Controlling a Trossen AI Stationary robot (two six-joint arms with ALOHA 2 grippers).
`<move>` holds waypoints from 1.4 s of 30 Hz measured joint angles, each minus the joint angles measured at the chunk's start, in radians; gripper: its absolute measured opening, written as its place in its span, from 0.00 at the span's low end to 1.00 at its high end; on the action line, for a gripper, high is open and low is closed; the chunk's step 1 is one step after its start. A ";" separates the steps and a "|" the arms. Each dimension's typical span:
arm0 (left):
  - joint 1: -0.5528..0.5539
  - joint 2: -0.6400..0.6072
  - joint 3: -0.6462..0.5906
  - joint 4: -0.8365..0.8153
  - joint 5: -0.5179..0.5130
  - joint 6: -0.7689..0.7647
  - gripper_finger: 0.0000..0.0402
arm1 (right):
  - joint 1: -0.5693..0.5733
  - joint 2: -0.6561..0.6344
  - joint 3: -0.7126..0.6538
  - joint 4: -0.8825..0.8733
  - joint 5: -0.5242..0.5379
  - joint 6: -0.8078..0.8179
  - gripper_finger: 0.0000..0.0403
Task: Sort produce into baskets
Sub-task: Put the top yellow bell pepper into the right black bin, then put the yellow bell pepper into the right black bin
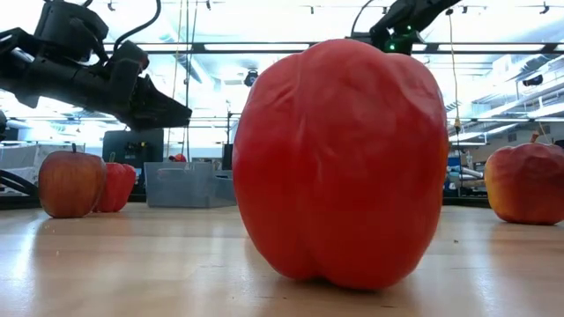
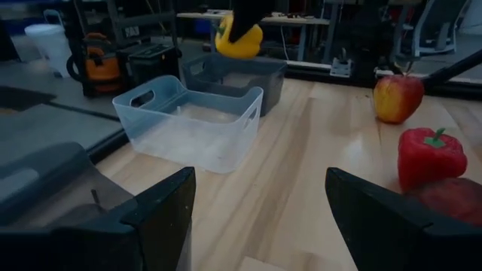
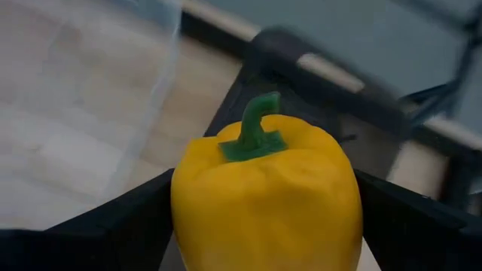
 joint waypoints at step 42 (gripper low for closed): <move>0.002 0.000 0.023 0.055 0.000 0.121 0.75 | -0.102 -0.009 -0.171 0.158 -0.064 -0.085 0.99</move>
